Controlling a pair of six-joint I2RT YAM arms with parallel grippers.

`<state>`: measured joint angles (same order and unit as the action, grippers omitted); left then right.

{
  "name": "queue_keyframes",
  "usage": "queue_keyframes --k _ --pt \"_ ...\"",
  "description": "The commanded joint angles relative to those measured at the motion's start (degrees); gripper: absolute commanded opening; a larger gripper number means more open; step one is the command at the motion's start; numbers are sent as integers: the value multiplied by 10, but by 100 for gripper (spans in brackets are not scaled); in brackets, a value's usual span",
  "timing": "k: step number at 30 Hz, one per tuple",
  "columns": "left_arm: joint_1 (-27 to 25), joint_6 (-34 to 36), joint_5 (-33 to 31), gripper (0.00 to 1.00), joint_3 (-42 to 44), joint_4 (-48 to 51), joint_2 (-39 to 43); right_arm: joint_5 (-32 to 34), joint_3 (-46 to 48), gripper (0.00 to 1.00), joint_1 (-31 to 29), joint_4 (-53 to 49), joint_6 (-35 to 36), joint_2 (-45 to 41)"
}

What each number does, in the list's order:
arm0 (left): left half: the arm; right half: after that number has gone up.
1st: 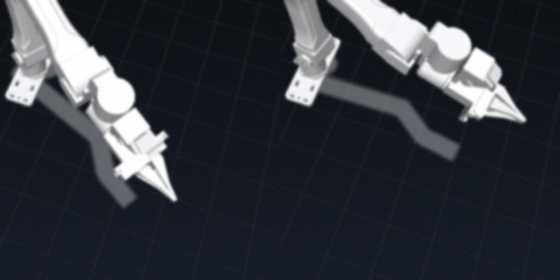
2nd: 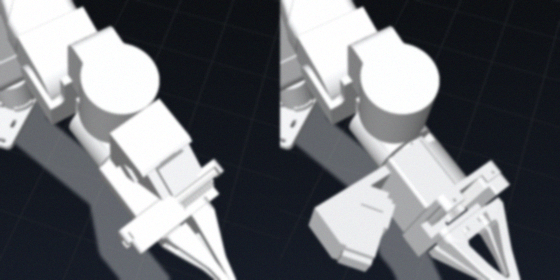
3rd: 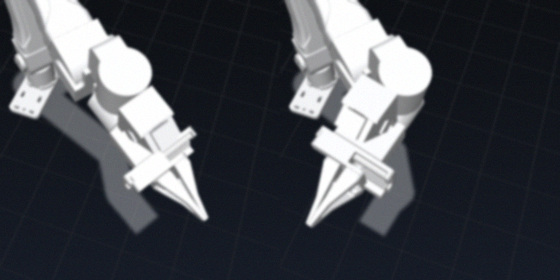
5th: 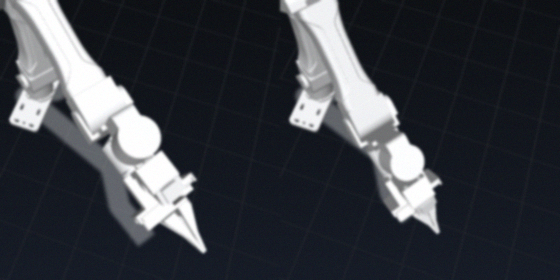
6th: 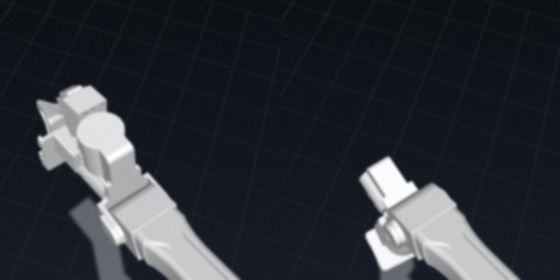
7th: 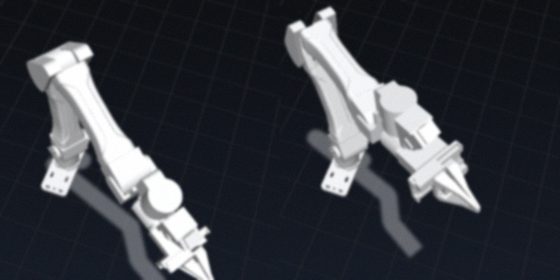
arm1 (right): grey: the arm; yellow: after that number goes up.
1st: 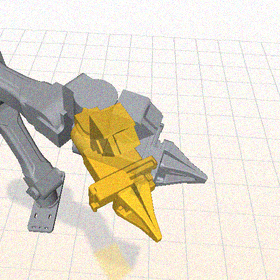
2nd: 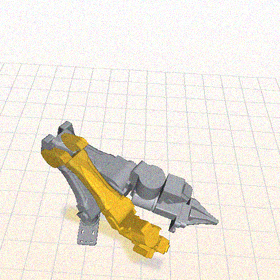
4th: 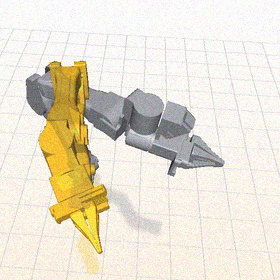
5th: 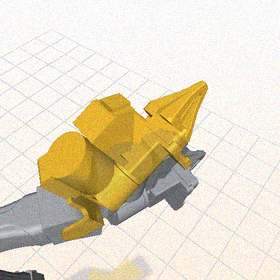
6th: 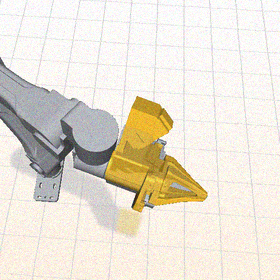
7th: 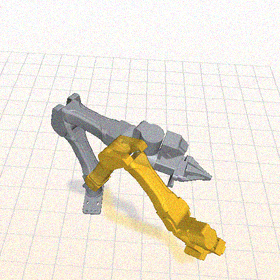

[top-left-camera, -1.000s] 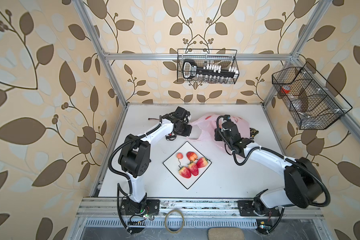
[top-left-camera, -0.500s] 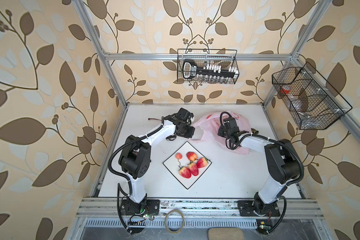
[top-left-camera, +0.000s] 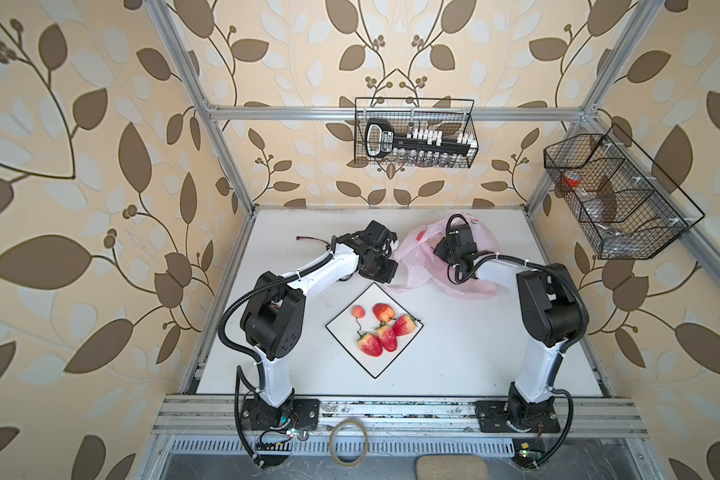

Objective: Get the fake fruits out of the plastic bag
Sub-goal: 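Lower the right gripper toward the remaining peaches and grasp one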

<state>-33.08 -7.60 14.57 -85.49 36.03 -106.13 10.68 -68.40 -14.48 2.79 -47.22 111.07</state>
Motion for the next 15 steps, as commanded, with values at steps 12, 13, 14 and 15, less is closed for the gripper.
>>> queue_keyframes --k 12,13,14,15 --pt "-8 11 0 0 -13 10 21 3 -65 52 -9 -59 -17 87" --pt "-8 11 -1 0 -13 9 21 4 -70 50 -10 -63 -17 91" --pt "-8 11 0 0 -13 9 22 6 -72 49 -12 -65 -17 92" --pt "-9 10 -1 0 -13 9 22 10 -73 47 -12 -68 -18 93"
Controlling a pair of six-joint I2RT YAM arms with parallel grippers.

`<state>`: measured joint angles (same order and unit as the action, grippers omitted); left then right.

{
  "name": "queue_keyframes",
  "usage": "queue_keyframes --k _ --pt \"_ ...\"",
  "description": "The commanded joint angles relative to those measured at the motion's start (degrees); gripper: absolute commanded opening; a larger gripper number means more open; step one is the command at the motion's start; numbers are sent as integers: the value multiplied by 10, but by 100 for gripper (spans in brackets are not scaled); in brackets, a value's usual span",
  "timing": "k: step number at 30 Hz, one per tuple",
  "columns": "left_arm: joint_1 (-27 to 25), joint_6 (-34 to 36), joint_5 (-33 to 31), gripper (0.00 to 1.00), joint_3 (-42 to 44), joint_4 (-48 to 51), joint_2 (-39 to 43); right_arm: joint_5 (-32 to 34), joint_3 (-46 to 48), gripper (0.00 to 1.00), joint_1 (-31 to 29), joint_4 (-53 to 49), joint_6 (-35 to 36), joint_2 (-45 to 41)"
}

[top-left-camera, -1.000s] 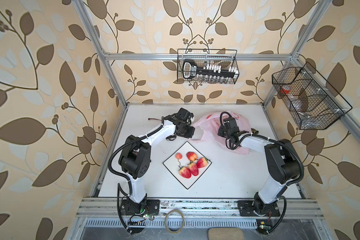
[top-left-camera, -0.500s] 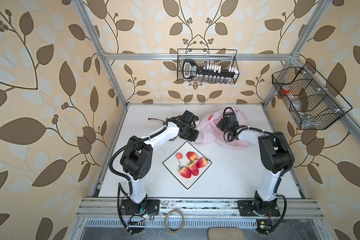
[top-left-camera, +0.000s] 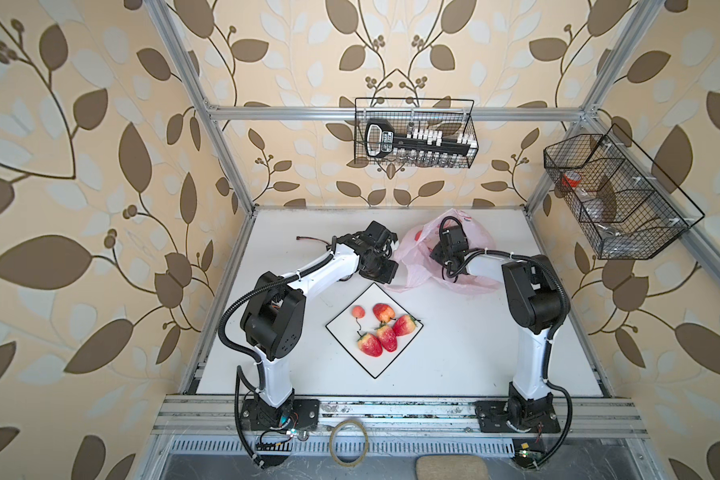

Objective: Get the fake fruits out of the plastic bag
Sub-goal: 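Lower the right gripper toward the remaining peaches and grasp one, then lift the peach out of the bag over the white board with the right gripper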

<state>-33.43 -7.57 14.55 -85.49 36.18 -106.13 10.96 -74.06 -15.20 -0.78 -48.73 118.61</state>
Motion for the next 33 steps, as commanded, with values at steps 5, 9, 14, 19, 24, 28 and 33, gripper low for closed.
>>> queue_keyframes --k 5,9,14,19,24,28,33 --pt "-5 10 -5 0 -14 8 21 24 -13 36 -7 -36 1 -5" --pt "-5 7 -10 0 -10 7 22 39 11 31 -5 -19 9 -57" --pt "-5 4 -14 0 -7 5 21 10 83 28 15 49 -7 -130" --pt "-5 4 -18 0 -5 6 21 -49 138 27 45 106 -36 -182" --pt "-5 4 -23 0 -8 7 18 -119 173 27 64 147 -64 -216" --pt "-4 6 -31 0 -17 10 15 -174 194 27 66 151 -50 -244" --pt "7 7 -36 0 -39 16 9 -227 241 27 66 147 -18 -299"
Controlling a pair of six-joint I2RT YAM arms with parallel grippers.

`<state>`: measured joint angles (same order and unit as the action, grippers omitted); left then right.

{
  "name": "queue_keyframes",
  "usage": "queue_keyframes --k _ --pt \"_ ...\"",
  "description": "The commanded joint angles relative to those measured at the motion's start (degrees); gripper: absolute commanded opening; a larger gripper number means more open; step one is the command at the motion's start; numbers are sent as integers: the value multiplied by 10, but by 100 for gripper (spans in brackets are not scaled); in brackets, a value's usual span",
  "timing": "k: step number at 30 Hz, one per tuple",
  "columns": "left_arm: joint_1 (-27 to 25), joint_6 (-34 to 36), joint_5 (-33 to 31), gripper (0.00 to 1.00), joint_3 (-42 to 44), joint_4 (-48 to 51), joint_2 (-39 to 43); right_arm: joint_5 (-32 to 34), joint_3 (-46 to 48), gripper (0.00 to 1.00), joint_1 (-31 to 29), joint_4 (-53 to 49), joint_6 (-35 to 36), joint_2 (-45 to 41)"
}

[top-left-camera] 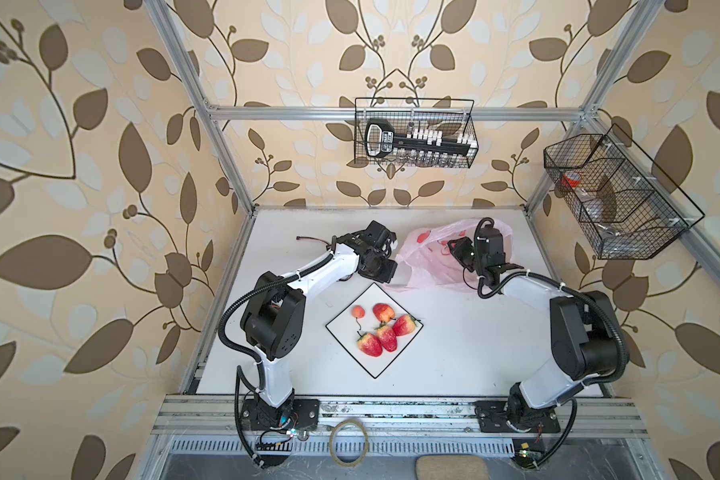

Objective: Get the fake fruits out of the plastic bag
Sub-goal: 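Lift the peach out of the bag over the white board with the right gripper, then open the right gripper to drop the peach onto the white board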

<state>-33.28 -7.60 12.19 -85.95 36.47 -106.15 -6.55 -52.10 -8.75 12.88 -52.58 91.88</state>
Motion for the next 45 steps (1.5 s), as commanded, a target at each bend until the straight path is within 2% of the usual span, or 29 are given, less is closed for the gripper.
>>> queue_keyframes --k 1,8,11,21,26,37,45 --pt "9 8 -13 0 -41 15 7 -61 31 27 1 7 30 -43" --pt "22 13 -6 0 -80 23 -22 -138 62 27 -2 0 86 -119" --pt "29 20 -5 0 -111 38 -42 -160 62 28 -21 -6 123 -145" --pt "51 32 -4 0 -156 60 -60 -156 81 28 -157 -35 258 -193" --pt "55 30 -1 0 -145 58 -53 -124 63 28 -237 -39 294 -158" --pt "55 30 -8 0 -122 55 -33 -37 -4 29 -374 -34 328 -11" --pt "57 29 -10 0 -109 53 -22 52 -56 30 -431 -63 360 69"
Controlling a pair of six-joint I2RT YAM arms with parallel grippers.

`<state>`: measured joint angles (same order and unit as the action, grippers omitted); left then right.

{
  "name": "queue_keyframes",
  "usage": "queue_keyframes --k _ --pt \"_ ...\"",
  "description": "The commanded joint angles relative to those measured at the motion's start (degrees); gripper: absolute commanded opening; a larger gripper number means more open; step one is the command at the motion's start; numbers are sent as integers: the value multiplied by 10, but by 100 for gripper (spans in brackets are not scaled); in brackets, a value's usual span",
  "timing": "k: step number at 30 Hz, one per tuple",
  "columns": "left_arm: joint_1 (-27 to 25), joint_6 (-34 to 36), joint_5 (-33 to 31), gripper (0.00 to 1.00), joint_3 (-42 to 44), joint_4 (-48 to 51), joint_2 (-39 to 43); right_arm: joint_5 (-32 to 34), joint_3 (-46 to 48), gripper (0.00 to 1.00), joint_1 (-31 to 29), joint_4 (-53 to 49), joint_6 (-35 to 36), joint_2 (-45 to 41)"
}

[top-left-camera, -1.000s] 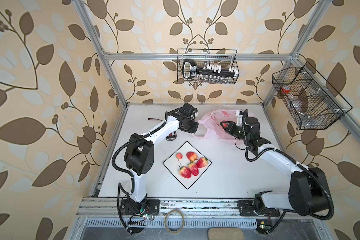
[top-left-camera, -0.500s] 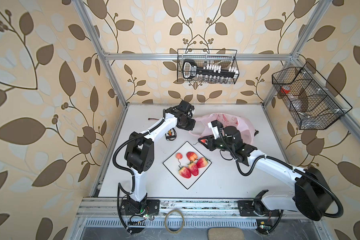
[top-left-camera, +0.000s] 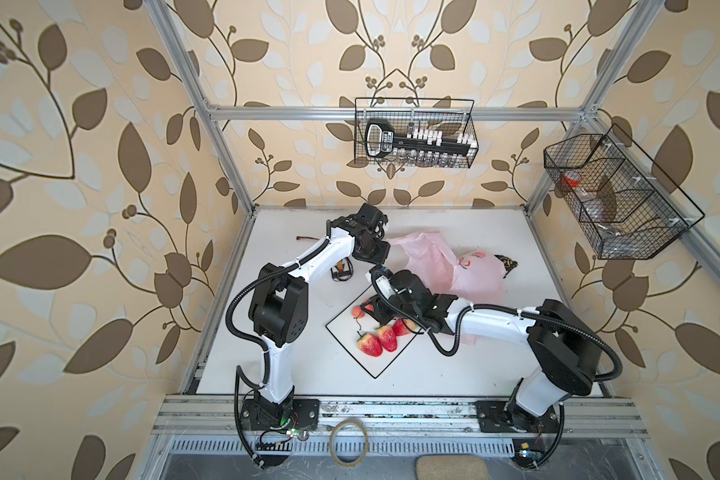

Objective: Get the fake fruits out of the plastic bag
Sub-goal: 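Open the right gripper to drop the peach onto the white board, then move the right gripper back to the pink bag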

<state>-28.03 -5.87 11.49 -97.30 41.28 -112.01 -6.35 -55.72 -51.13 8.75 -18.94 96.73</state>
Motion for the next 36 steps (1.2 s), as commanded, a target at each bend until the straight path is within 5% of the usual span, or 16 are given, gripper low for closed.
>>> queue_keyframes --k 1,8,23,30,36 --pt "5 12 -4 0 5 5 38 57 -23 30 -11 -23 26 27" --pt "6 13 -5 0 8 4 41 88 -31 31 -26 -34 36 55" --pt "7 12 -2 0 7 3 40 107 -33 51 -33 -54 46 22" --pt "7 12 0 0 8 4 46 164 7 47 -27 -53 29 -110" --pt "7 9 13 0 11 -1 49 210 60 41 67 -69 -27 -193"
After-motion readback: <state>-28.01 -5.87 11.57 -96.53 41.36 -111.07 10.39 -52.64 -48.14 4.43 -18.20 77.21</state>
